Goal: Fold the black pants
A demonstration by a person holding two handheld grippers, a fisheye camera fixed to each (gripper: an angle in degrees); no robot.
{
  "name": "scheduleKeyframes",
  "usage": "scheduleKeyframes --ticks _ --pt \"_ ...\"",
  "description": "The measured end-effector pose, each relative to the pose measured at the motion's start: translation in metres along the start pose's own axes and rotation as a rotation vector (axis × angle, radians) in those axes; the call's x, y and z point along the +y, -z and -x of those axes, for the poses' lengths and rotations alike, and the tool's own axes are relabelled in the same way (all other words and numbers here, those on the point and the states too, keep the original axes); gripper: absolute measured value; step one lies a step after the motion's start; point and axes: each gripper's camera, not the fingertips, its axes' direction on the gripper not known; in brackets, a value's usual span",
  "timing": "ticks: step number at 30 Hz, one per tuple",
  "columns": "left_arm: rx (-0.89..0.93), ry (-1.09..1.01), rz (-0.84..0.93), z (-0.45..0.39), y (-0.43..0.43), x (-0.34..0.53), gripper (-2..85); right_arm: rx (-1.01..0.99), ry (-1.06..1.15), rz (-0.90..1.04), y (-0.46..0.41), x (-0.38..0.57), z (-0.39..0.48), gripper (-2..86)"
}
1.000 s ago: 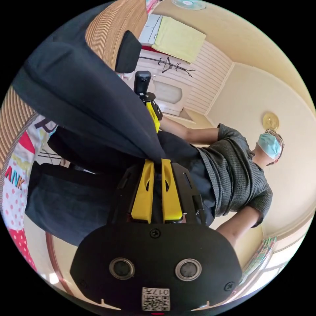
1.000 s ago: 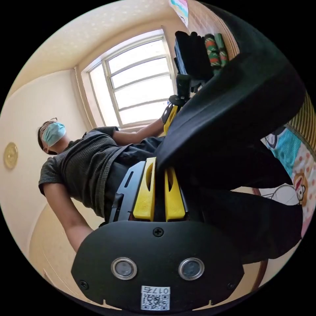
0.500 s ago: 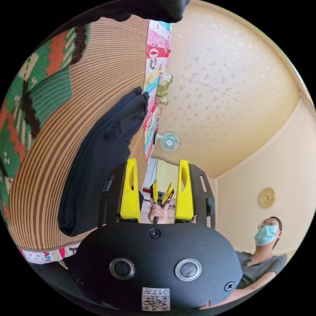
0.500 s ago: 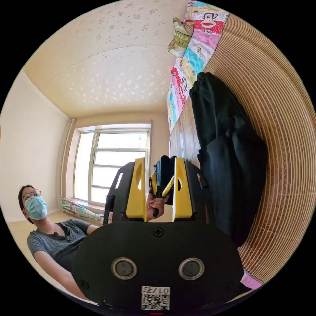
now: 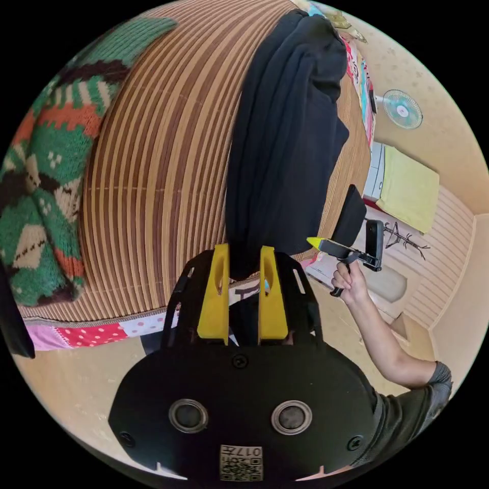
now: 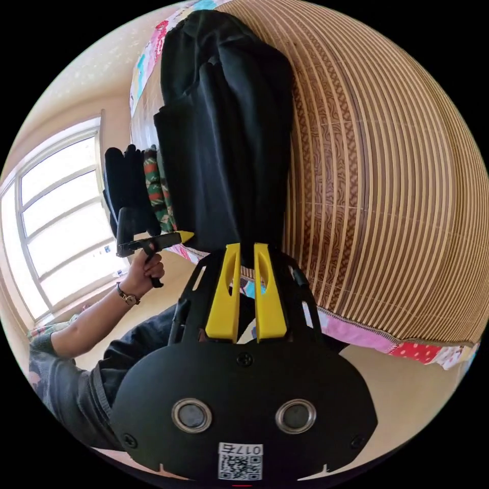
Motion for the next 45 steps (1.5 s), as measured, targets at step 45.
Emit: scheduleKeyframes --ticks 45 --pt "0.215 -0.268 -0.248 -0.087 0.063 -0.006 7.5 -0.037 0.063 -0.309 0.022 0.039 0.014 3.9"
